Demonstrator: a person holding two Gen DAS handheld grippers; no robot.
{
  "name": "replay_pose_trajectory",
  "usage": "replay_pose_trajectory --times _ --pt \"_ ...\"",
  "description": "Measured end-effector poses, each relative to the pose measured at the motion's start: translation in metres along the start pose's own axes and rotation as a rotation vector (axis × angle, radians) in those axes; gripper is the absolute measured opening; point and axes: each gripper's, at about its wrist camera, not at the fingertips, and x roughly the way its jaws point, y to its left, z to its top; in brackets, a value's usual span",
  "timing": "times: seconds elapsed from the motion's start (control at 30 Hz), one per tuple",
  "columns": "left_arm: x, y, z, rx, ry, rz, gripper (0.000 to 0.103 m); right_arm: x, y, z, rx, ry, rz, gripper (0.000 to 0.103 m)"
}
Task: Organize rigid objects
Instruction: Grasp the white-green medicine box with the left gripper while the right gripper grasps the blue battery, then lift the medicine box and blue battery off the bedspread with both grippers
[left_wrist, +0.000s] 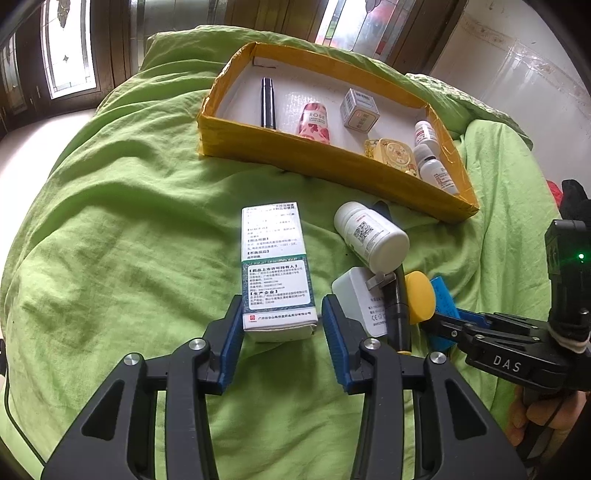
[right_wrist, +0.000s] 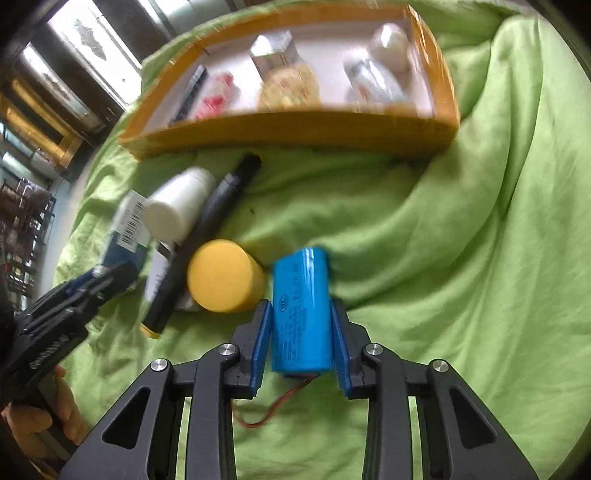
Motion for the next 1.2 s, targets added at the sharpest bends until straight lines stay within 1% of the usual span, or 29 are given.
replay_pose_trajectory --times 0.03,0.1,0.23,0.33,0.37,0.4,0.43,0.5,0.6,0.7,0.9,1.0,1.07,1.2 --pt "-0.001 -0.001 0.000 0.000 -0.005 -0.001 0.051 0.001 -0.001 0.001 0.008 0.004 0.006 0.028" --pt "-0.004 -0.001 0.001 0.000 -0.019 -0.004 0.053 0.000 -0.001 0.004 0.012 0.004 0.007 0.028" --pt "0.000 0.002 0.008 -0.028 -0.024 -0.017 0.054 0.006 -0.004 0.009 0.034 0.039 0.014 0.030" --pt "0.012 0.003 0.013 -0.032 -0.012 0.002 0.053 0.007 0.001 0.011 -0.008 0.036 -0.015 0.030" --pt "0.017 0.004 0.014 -0.037 0.002 0.002 0.052 0.007 0.004 0.011 -0.026 0.034 -0.027 0.029" --pt "0.021 0.005 0.014 -0.044 0.010 0.001 0.036 0.007 0.007 0.010 -0.047 0.029 -0.039 0.029" --pt "0.025 0.005 0.014 -0.050 0.023 0.001 0.032 0.006 0.008 0.010 -0.054 0.024 -0.042 0.029" --pt "0.024 0.006 0.012 -0.062 0.011 -0.004 0.032 0.002 0.004 0.014 -0.041 0.009 -0.014 0.028" --pt "0.016 0.008 0.011 -0.071 -0.007 -0.029 0.032 -0.014 -0.008 0.014 0.009 -0.030 0.068 0.028" --pt "0.011 0.008 0.009 -0.080 -0.016 -0.049 0.032 -0.028 -0.017 0.016 0.030 -0.071 0.101 0.028" --pt "0.006 0.008 0.007 -0.076 -0.029 -0.042 0.032 -0.032 -0.024 0.014 0.039 -0.084 0.106 0.028" --pt "0.004 0.008 0.007 -0.072 -0.035 -0.035 0.032 -0.032 -0.010 0.014 0.024 -0.094 0.103 0.028" --pt "0.004 0.007 0.007 -0.070 -0.037 -0.029 0.032 -0.036 -0.013 0.010 0.014 -0.100 0.102 0.028" --pt "0.003 0.008 0.006 -0.068 -0.042 -0.017 0.032 -0.031 -0.006 0.012 0.005 -0.105 0.102 0.028"
